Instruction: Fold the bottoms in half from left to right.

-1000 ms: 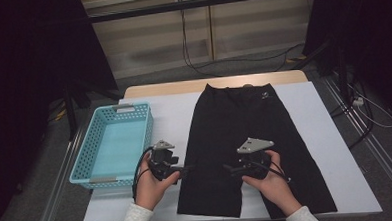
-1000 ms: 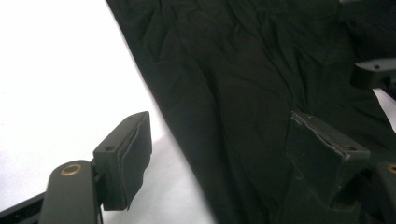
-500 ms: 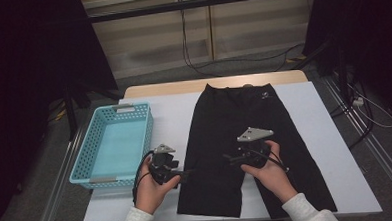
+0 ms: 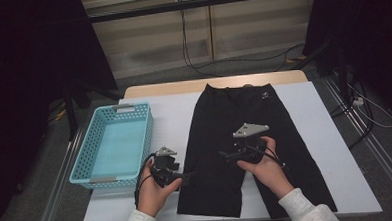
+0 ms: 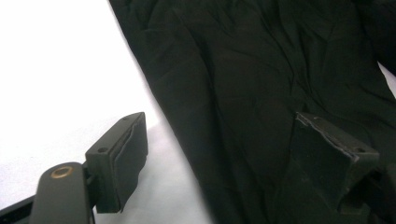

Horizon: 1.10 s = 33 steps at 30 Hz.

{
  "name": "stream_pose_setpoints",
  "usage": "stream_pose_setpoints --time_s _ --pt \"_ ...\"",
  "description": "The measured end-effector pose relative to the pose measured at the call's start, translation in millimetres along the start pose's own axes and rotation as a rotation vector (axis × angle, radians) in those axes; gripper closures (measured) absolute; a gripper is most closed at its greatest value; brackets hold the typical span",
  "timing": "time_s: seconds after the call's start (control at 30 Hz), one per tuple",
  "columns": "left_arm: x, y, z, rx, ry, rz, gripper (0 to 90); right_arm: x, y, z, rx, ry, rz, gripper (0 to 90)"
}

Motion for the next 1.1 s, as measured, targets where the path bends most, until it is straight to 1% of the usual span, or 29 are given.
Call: stream_pose_setpoints --time_s 0.23,0.37,0.4,0.43,0.47,0.5,0.53,0.57,0.6,0.63,0.67,0.73,0.77,0.83,0.93,1.03,1.07,1.1 --pt "-1.3 -0.3 4.5 0.022 -0.008 0.003 19.9 0.6 1.0 -1.3 -0.004 -0.004 0.003 17.1" --pt "-0.6 -0.2 8.5 0.063 0.0 0.022 22.7 2.4 1.9 -3.1 -0.012 0.003 -0.002 17.2" --pt "-0.7 0.1 8.7 0.075 0.001 0.023 24.4 1.8 1.7 -3.6 -0.013 0.004 0.0 17.2" --pt "-1.1 1.0 9.2 0.096 0.006 0.034 27.4 1.4 1.4 -3.9 -0.009 0.005 0.001 17.2" --pt "-1.7 2.3 9.6 0.106 0.009 0.04 31.7 0.8 1.1 -4.4 -0.006 0.006 0.0 17.2" --pt "-2.3 4.2 9.9 0.105 0.01 0.028 33.4 0.2 1.0 -5.1 -0.007 0.005 -0.001 17.2" --pt "-2.1 5.3 9.0 0.124 0.005 0.016 38.6 -0.4 1.2 -5.8 -0.007 0.006 -0.002 17.2" --pt "-1.7 6.4 7.7 0.108 -0.008 -0.005 50.3 -1.0 1.8 -6.5 -0.01 0.009 0.0 17.2" --pt "-1.9 7.3 7.6 0.07 -0.018 -0.027 61.1 -1.6 2.2 -7.0 -0.01 0.011 0.002 17.2" --pt "-2.2 7.5 8.1 0.076 -0.016 -0.027 65.1 -2.3 2.8 -7.5 -0.012 0.011 0.004 17.3" --pt "-2.5 7.7 8.5 0.091 -0.017 -0.023 70.4 -2.9 3.3 -7.8 -0.013 0.011 0.006 17.3" --pt "-2.5 9.8 9.2 0.066 -0.024 -0.041 76.4 -4.2 4.6 -8.3 -0.015 0.012 0.01 17.4" --pt "-2.7 10.4 9.5 0.071 -0.029 -0.035 79.8 -4.7 5.1 -8.3 -0.015 0.012 0.012 17.4" --pt "-2.4 12.3 10.3 0.052 -0.038 -0.053 87.6 -5.5 5.9 -7.9 -0.016 0.01 0.016 17.4" --pt "-1.8 13.0 9.2 0.039 -0.05 -0.059 89.4 -5.3 6.1 -7.1 -0.018 0.008 0.016 17.5" --pt "-1.0 13.8 5.2 0.01 -0.038 -0.075 89.6 -4.3 5.2 -5.3 -0.019 0.005 0.015 17.5" --pt "-0.5 14.5 3.6 -0.001 -0.033 -0.076 89.6 -4.0 4.7 -3.6 -0.023 0.001 0.015 17.4" --pt "0.4 15.3 1.0 -0.012 -0.03 -0.068 89.6 -3.6 4.3 -2.5 -0.023 -0.001 0.017 17.4"
Point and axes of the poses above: each handheld gripper's, and its own axes: z roughly forward along the jaws, x roughly out of its top, y roughly to its right, the point moved 4 cm from there along z, roughly forward along the jaws, and after that the axes turned 10 degrees about -y, right-handed, at the moved point
